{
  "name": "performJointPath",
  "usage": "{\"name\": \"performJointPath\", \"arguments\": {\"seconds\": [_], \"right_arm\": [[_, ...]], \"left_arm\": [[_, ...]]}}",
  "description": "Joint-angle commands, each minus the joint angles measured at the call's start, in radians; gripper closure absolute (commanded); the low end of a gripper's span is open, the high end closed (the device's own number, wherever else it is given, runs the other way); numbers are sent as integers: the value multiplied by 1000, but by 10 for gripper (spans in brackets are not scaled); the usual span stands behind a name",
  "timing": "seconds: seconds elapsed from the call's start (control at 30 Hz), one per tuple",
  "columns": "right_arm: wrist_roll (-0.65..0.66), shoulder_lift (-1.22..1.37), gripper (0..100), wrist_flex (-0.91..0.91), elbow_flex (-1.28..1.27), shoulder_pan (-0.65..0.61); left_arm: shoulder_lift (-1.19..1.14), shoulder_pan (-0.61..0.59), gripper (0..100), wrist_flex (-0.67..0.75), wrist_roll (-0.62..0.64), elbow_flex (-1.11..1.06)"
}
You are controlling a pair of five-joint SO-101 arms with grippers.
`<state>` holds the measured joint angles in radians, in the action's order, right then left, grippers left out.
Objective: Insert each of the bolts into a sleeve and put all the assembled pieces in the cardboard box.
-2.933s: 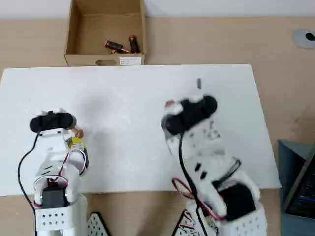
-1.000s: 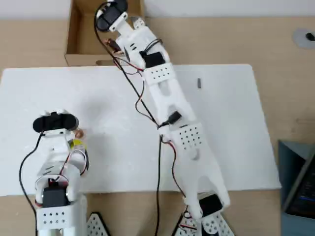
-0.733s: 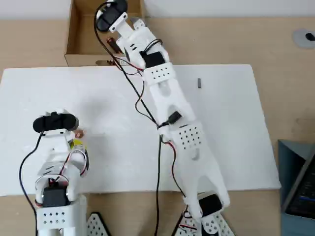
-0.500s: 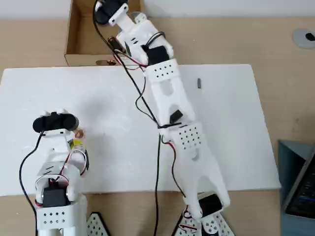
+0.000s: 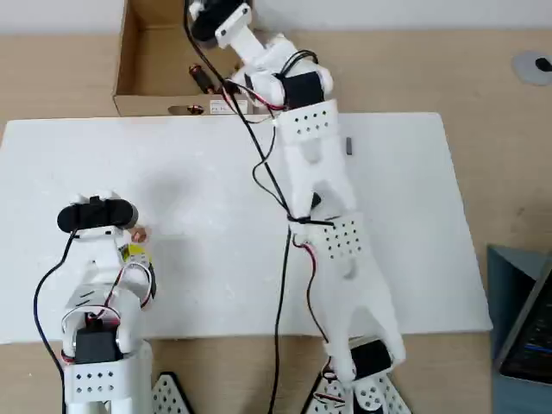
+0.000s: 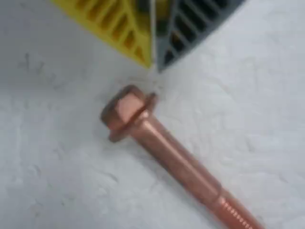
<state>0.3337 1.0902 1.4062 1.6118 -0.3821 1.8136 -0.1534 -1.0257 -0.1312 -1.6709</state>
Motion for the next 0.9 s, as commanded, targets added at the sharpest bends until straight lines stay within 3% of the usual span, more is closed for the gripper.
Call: {"name": "performJointPath", "arguments": {"seconds": [0.0,0.17,0.4,0.73,0.87], "right_arm": [[11,-151,846,153,56,21],[9,-242,846,381,53,16],[6,-335,846,384,-7,56],[-183,-714,846,382,-654,101],[-316,-854,846,382,-900,137]], "left_arm": [[8,-11,998,12,-3,8],[8,-11,998,12,-3,8],[8,-11,998,12,-3,8],[8,-11,998,12,-2,8],[8,-11,998,12,-2,8]]}}
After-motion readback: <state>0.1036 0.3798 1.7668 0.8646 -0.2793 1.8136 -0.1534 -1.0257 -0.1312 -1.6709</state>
